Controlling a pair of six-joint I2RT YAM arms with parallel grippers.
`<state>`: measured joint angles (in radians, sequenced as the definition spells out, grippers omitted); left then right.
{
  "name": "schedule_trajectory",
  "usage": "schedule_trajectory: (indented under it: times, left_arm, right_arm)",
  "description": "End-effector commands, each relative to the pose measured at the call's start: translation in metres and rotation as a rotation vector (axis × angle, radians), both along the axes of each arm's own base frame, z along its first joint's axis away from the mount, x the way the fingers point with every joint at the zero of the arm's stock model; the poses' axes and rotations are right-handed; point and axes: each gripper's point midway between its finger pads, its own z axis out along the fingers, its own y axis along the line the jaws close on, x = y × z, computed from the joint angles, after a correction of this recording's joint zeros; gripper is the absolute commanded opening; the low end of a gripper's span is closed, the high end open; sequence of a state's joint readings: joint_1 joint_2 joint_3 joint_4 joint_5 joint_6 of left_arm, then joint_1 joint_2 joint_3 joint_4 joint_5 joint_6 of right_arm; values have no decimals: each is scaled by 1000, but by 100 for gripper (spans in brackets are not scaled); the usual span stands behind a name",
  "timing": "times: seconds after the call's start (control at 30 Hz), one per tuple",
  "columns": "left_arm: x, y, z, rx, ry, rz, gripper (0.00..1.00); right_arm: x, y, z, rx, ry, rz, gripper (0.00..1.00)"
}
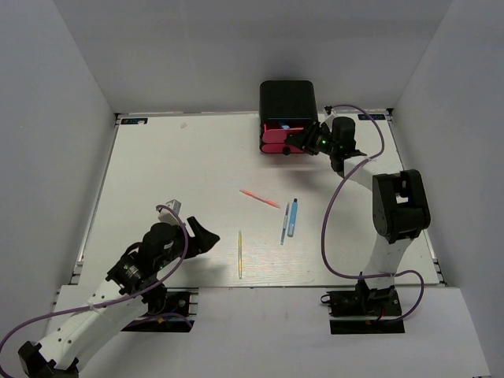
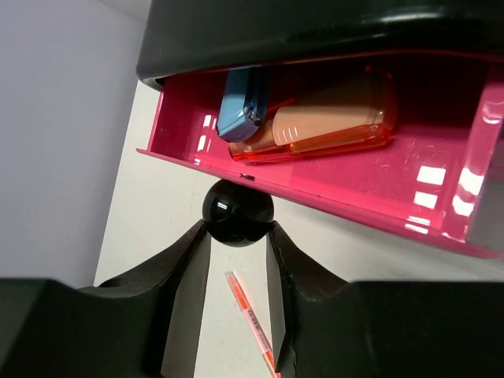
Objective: Sort the stationery into containers
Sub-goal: Close the drawer at the center of the board.
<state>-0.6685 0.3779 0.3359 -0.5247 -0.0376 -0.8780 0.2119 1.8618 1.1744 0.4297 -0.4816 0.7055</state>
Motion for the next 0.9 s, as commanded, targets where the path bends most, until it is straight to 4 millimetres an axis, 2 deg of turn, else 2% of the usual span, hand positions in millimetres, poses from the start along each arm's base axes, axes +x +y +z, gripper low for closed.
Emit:
schedule_trajectory:
  times: [0.0, 0.03, 0.27, 0.47, 0.53, 0.63, 0.67, 0.7, 0.73, 0.77, 0.87]
  left_arm:
    - [3, 0, 11, -11, -17, 10, 80]
    - [3, 0, 11, -11, -17, 10, 80]
    - [3, 0, 7, 0, -3, 10, 80]
    - [5, -2, 7, 0, -3, 10, 80]
    - [5, -2, 5, 6, 4, 10, 80]
    - [6, -3, 7, 0, -3, 10, 80]
    - [6, -3, 7, 0, -3, 10, 80]
    - [6, -3, 7, 0, -3, 10, 80]
    - [6, -3, 7, 0, -3, 10, 80]
    - [6, -3, 7, 0, -3, 10, 80]
    - [5, -2, 3, 6, 4, 10, 80]
  right_arm:
    - [24, -2, 42, 32, -178, -49, 36]
    - [27, -1, 48, 35, -195, -55, 35]
    - [41, 1, 59, 36, -223, -62, 35]
    - [51, 2, 62, 36, -234, -66, 35]
    - [55, 0, 64, 23, -249, -74, 39]
    - [56, -1, 62, 16, -252, -76, 45]
    - [54, -2, 63, 17, -256, -66, 46]
    - [51, 0, 55, 11, -245, -61, 48]
    - [46, -1, 59, 11, -252, -56, 49]
    - [41, -1, 46, -5, -235, -48, 49]
    - [33, -4, 39, -28, -229, -39, 50]
